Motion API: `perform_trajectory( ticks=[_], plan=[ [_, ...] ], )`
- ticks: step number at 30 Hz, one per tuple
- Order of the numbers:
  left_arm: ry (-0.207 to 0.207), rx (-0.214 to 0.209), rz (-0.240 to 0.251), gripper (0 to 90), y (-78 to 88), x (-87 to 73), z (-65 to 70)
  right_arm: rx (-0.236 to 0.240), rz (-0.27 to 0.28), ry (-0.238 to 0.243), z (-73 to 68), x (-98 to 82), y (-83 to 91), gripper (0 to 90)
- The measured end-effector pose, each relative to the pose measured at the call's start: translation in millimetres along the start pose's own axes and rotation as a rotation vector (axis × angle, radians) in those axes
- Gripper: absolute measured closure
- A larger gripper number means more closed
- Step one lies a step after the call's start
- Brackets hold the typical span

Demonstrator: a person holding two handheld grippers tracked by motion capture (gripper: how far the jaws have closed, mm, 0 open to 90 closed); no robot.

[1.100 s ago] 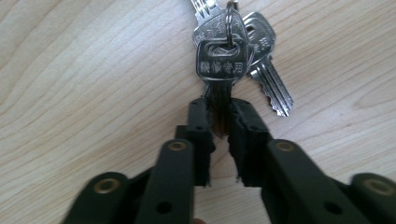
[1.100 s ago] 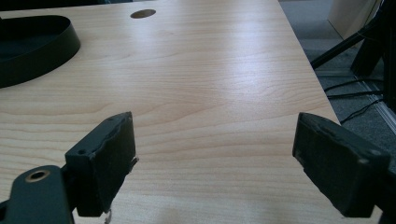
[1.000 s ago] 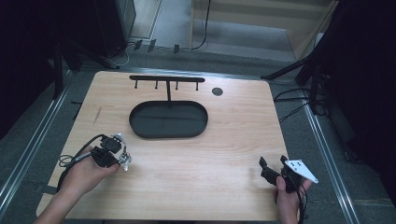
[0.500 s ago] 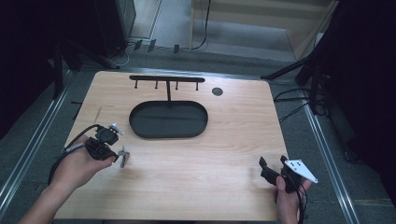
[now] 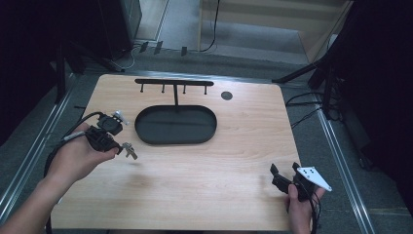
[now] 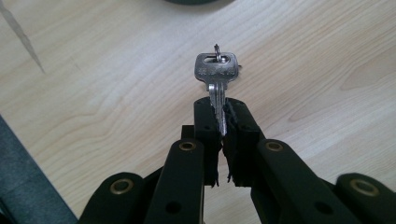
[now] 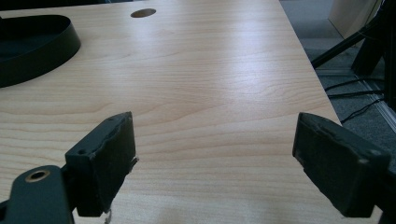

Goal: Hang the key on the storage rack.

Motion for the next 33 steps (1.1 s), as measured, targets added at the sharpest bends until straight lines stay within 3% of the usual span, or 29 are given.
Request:
perform_trajectory(
  ticks=[7,13,20,33],
  plan=[
    [0.005,-0.018,0.002,85.2,12.0,16.7,-10.6,0.002,0.000,-0.004,0.3,0.0,-0.1,13.1],
    [0.002,0.006,0.024,85.2,24.0,35.5,-18.2,0.003,-0.001,-0.006,0.4,0.0,0.0,13.1],
    [-0.043,0.051,0.025,85.2,32.9,55.5,-23.4,0.006,0.001,-0.010,0.4,0.1,0.1,13.1],
    [-0.043,0.035,0.038,85.1,48.6,95.2,-42.5,0.012,0.004,-0.011,0.8,0.2,0.2,13.1]
  ],
)
Point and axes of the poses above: each handheld gripper's, and its own axes: y roughly backward along the jaws, x roughly out of its top, z roughly to its right, the point moved 6 cm from there along -y, roughly forward along the jaws, and after that the axes turned 13 degrees about x, right-handed, at the moved point
